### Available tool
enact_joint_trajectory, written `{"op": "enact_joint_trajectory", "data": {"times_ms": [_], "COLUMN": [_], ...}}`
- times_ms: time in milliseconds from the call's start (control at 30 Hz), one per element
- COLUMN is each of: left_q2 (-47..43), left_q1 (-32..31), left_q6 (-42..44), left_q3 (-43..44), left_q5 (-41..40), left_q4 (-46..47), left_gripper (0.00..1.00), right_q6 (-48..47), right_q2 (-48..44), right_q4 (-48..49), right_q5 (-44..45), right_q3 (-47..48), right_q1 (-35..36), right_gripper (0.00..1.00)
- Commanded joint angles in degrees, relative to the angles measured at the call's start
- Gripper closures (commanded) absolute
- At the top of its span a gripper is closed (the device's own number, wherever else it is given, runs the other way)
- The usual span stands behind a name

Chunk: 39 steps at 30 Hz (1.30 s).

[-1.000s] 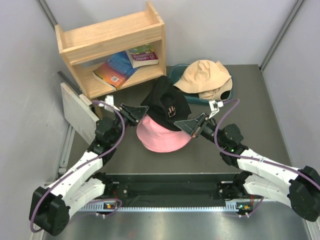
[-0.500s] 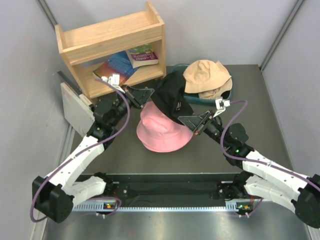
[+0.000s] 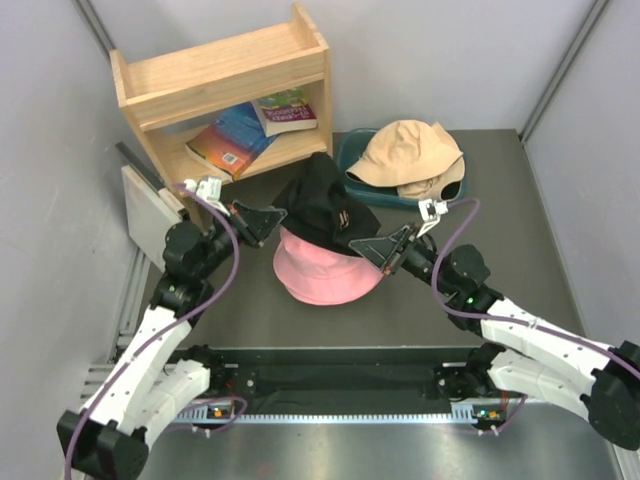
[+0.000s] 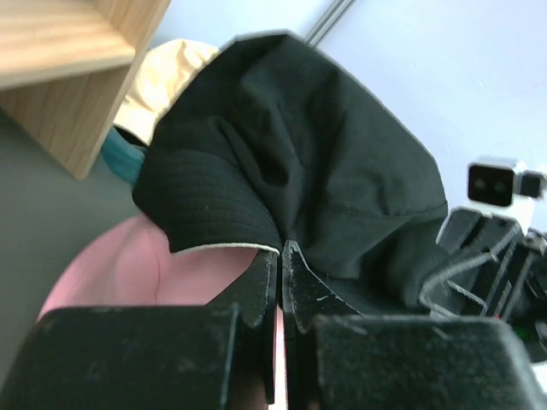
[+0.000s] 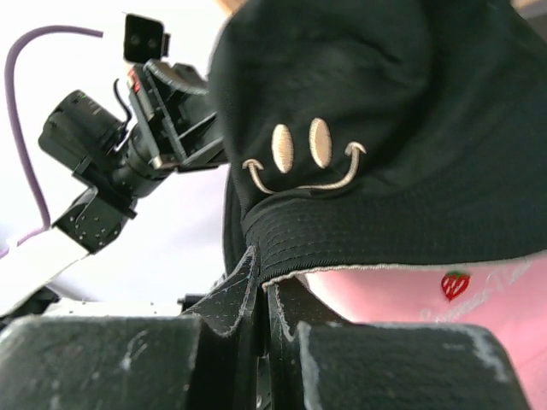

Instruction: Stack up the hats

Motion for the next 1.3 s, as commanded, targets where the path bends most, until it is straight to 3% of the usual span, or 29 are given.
{"op": "enact_joint_trajectory", "data": {"times_ms": [0, 300, 367, 467, 500, 600, 700, 967, 1267], "left_q2": [-9.4, -16.1, -16.7, -17.9, -18.3, -19.1, -19.1, -18.6, -17.9], "left_q1": [1.5, 1.5, 1.5, 1.5, 1.5, 1.5, 1.5, 1.5, 1.5], "left_q6": [-2.8, -10.2, -10.9, -9.4, -8.7, -6.7, -6.5, -6.1, -4.9], "left_q3": [-5.5, -16.5, -19.3, -21.1, -21.2, -21.5, -22.4, -24.0, -24.0], "left_q5": [-5.9, -4.6, -3.5, -4.0, -4.0, -4.6, -3.9, -3.3, -3.4], "left_q4": [-3.7, -4.5, -2.2, -2.0, -2.3, -3.7, -2.9, -0.7, -0.7], "left_gripper": [1.00, 1.00, 1.00, 1.00, 1.00, 1.00, 1.00, 1.00, 1.00], "right_q6": [-2.0, -2.0, -0.8, -1.3, -1.9, -4.5, -7.3, -9.2, -7.2], "right_q2": [-3.1, -3.4, -3.3, -4.9, -6.5, -10.1, -12.4, -5.2, 11.1], "right_q4": [-2.6, -5.4, -5.3, -9.0, -10.4, -18.1, -22.7, -17.4, -2.4], "right_q5": [-2.0, 1.2, 0.9, 0.7, 0.8, 0.9, -1.0, -14.2, -24.3], "right_q3": [-0.6, -5.3, -6.6, -6.0, -4.8, -1.5, 1.5, 4.5, 10.1], "right_q1": [1.1, 1.3, 1.3, 1.0, 0.9, -1.2, -5.5, -18.7, -21.3], "right_gripper": [1.00, 1.00, 0.95, 0.67, 0.51, 0.33, 0.24, 0.19, 0.16]}}
